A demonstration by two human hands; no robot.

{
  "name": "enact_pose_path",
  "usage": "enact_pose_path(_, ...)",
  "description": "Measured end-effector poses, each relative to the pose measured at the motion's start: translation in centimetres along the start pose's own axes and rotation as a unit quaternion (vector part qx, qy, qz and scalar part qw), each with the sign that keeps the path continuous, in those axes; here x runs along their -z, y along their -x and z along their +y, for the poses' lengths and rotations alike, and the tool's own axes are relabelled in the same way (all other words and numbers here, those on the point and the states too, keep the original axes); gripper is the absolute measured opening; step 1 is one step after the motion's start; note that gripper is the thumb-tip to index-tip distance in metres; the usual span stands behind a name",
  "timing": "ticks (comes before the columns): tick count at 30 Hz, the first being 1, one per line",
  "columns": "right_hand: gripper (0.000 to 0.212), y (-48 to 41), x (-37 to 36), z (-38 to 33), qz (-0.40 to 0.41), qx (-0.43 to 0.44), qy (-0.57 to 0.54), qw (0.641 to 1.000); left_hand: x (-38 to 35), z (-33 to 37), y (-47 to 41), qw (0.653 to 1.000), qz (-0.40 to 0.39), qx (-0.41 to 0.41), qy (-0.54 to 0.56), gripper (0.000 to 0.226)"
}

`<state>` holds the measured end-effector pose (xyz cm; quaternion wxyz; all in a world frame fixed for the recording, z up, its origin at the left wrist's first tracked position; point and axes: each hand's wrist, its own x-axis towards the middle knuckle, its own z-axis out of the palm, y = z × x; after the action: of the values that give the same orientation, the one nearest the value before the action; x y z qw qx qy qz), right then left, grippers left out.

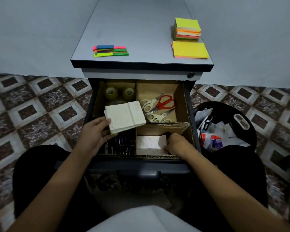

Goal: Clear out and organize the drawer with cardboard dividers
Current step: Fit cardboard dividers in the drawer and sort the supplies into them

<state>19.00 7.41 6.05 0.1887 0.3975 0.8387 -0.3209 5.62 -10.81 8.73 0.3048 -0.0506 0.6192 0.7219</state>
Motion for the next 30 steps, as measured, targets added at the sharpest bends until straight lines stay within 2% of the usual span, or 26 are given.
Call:
enact_pose_path(7, 0.026, 0.8, 1.0, 0.9, 0.060, 0.037, -0.064, 0.995, -0.2, 0.1, 0.5, 0.998, -0.048, -0.008, -0.031, 0.014)
enact_pose_path(9, 0.023, 1.3, 1.7, 0.7, 0.073, 0.055, -0.219, 0.971, -0.6, 0.0, 0.9, 0.996, -0.075, -0.006, -0.046, 0.015)
enact_pose_path(11, 0.024, 2.2, 2.5, 0.2, 0.039, 0.054, -0.398, 0.915, -1.3, -0.2, 1.3, 0.994, -0.099, 0.003, -0.050, 0.015)
enact_pose_path(12, 0.025, 2.6, 2.8, -0.1, 0.015, 0.057, -0.443, 0.895, -1.7, -0.2, 1.5, 0.993, -0.110, 0.009, -0.048, 0.015)
enact_pose_path(14, 0.023, 3.1, 3.1, -0.4, -0.012, 0.072, -0.464, 0.883, -2.5, -0.4, 2.0, 0.990, -0.133, 0.026, -0.044, 0.014)
enact_pose_path(17, 0.016, 3.5, 3.2, -0.4, 0.013, 0.075, -0.466, 0.882, -3.6, -0.6, 2.4, 0.986, -0.152, 0.048, -0.047, 0.013)
enact_pose_path(19, 0.019, 3.5, 3.3, 0.1, 0.025, 0.058, -0.481, 0.874, -3.9, -0.7, 2.4, 0.985, -0.151, 0.056, -0.057, 0.012)
enact_pose_path(22, 0.012, 3.6, 3.8, 0.9, 0.021, 0.023, -0.513, 0.858, -3.9, -0.8, 2.3, 0.982, -0.155, 0.073, -0.080, 0.012)
enact_pose_path(26, 0.006, 3.4, 5.2, 2.3, 0.041, 0.002, -0.540, 0.841, -4.0, -0.8, 2.2, 0.970, -0.157, 0.086, -0.162, 0.010)
enact_pose_path(30, 0.006, 3.3, 6.6, 3.1, 0.074, 0.006, -0.583, 0.809, -4.7, -0.7, 2.2, 0.952, -0.155, 0.084, -0.250, 0.009)
